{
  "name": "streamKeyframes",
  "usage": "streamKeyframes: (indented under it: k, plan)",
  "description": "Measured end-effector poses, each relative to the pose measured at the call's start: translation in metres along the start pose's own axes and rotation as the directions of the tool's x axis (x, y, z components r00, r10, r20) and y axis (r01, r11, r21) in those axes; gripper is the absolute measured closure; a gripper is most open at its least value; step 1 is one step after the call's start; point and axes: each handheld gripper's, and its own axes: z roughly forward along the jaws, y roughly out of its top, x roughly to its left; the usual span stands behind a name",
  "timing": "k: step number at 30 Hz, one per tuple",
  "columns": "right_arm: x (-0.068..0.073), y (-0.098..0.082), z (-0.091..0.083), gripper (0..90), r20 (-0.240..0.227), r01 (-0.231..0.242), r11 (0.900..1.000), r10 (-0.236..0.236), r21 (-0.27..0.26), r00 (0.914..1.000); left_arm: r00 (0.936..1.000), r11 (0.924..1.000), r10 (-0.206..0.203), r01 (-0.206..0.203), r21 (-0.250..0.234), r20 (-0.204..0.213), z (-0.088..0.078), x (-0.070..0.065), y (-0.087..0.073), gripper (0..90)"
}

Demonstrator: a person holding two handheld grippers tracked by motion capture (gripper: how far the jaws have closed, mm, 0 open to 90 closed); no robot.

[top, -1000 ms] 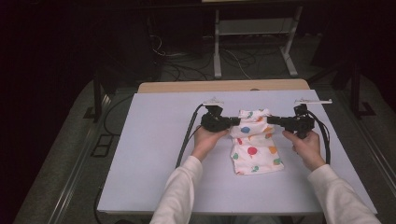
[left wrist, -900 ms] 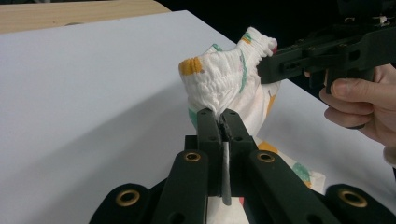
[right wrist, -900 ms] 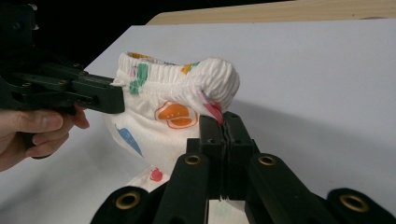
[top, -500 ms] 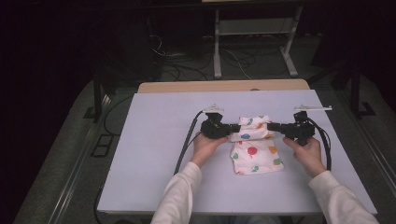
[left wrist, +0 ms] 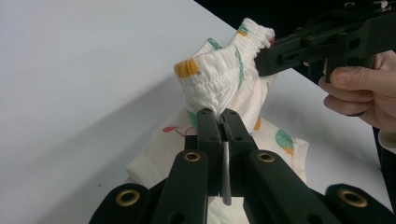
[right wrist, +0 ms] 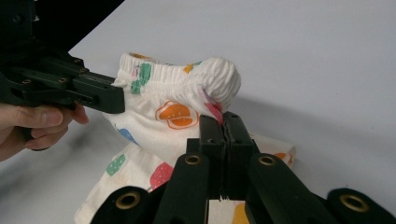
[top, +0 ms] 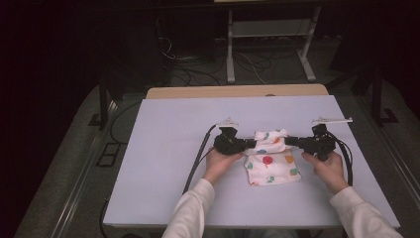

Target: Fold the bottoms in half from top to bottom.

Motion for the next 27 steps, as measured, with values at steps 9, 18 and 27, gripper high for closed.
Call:
streamKeyframes:
  k: [9, 18, 27]
  plan:
    - [0.003, -0.006, -0.004, 87.5, 0.002, 0.009, 1.0, -0.009, 0.017, 1.0, 1.0, 0.9998, 0.004, -0.004, 0.021, 0.007, 0.002, -0.005, -0.004, 87.8]
    - [0.004, -0.015, -0.009, 87.5, 0.008, 0.019, 0.999, -0.019, 0.035, 0.9998, 0.9996, 0.999, 0.025, -0.026, 0.038, 0.014, 0.003, -0.011, -0.008, 87.8]
    - [0.005, -0.023, -0.009, 87.4, 0.017, 0.005, 0.999, -0.006, 0.053, 0.9998, 0.9992, 0.9979, 0.032, -0.034, 0.056, 0.025, 0.006, -0.018, -0.015, 87.8]
